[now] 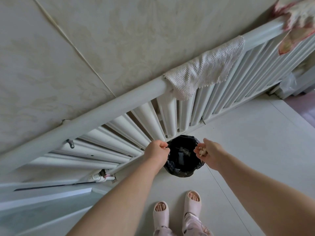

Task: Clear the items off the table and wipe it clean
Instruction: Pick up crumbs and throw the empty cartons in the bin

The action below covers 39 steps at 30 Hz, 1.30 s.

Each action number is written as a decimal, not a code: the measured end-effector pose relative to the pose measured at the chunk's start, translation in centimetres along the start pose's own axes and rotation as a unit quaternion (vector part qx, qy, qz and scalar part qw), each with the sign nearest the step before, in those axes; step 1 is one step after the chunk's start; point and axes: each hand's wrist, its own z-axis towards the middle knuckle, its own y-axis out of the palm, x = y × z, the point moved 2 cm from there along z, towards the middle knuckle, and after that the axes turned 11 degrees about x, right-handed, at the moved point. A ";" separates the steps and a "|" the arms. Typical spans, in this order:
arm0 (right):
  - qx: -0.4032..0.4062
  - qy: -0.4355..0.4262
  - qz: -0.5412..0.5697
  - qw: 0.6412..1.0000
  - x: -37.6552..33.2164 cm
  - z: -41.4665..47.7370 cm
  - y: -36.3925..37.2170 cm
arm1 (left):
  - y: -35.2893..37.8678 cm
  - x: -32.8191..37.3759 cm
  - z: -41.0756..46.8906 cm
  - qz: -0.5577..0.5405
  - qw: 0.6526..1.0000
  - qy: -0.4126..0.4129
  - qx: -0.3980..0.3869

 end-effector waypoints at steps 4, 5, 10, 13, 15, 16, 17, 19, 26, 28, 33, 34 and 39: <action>-0.038 0.025 -0.025 0.999 -0.4 0.2 1.2 | 0.1 -0.2 0.5 0.001 1.000 0.001 0.002; -0.045 0.024 -0.044 0.998 -0.4 0.3 1.3 | 0.1 -0.2 0.5 0.002 1.000 0.002 0.002; -0.043 0.002 -0.085 0.995 -0.6 -0.7 1.3 | -0.2 -0.1 0.4 0.006 1.000 0.009 0.003; -0.033 -0.020 -0.119 0.992 -0.5 -0.9 0.7 | -0.5 0.2 0.3 0.007 1.000 0.014 0.000; -0.018 -0.039 -0.139 0.989 -0.5 -1.2 0.4 | -0.8 0.5 0.1 0.010 1.000 0.022 -0.004; -0.011 -0.047 -0.144 0.988 -0.5 -1.4 0.2 | -0.9 0.6 0.0 0.011 0.999 0.029 -0.006; -0.006 -0.052 -0.144 0.988 -0.5 -1.6 0.0 | -1.1 0.8 -0.1 0.012 0.999 0.038 -0.008; -0.005 -0.058 -0.133 0.989 -0.5 -2.6 -0.2 | -1.5 1.2 -0.4 0.017 0.998 0.055 -0.012; -0.041 -0.103 -0.111 0.988 0.2 -6.1 -1.2 | -3.1 2.1 -1.5 0.033 0.994 0.099 -0.030; -0.029 -0.111 -0.107 0.988 0.7 -7.6 -1.4 | -3.9 2.4 -2.1 0.042 0.991 0.120 -0.032; -0.013 -0.114 -0.050 0.992 1.3 -10.5 -1.7 | -5.8 3.4 -3.5 0.038 0.984 0.170 -0.048; -0.016 -0.117 -0.038 0.992 1.3 -11.0 -1.7 | -6.2 3.6 -3.7 0.043 0.981 0.183 -0.049; -0.022 -0.134 -0.013 0.991 1.4 -14.2 -2.3 | -7.5 5.2 -4.8 0.042 0.972 0.225 -0.056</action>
